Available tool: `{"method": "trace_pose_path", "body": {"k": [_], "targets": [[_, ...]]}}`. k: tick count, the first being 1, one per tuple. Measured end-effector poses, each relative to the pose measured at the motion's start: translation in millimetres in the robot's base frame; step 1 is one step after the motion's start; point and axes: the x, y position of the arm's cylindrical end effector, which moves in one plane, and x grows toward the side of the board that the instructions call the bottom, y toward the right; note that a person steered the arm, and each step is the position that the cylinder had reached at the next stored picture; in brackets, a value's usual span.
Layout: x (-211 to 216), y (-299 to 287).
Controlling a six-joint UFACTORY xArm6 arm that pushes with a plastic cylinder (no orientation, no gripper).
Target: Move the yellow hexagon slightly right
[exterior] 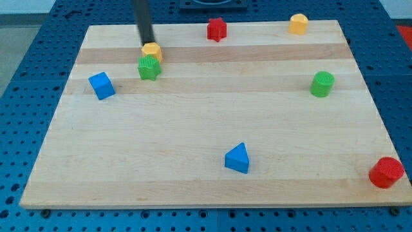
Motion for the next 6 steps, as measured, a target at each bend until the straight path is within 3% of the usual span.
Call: {"method": "trace_pose_path", "body": {"k": [1,2,3,6], "targets": [[-4.9,-71.5],[29.6,-89.4],[41.8,-61.6],[41.7,159.1]]}}
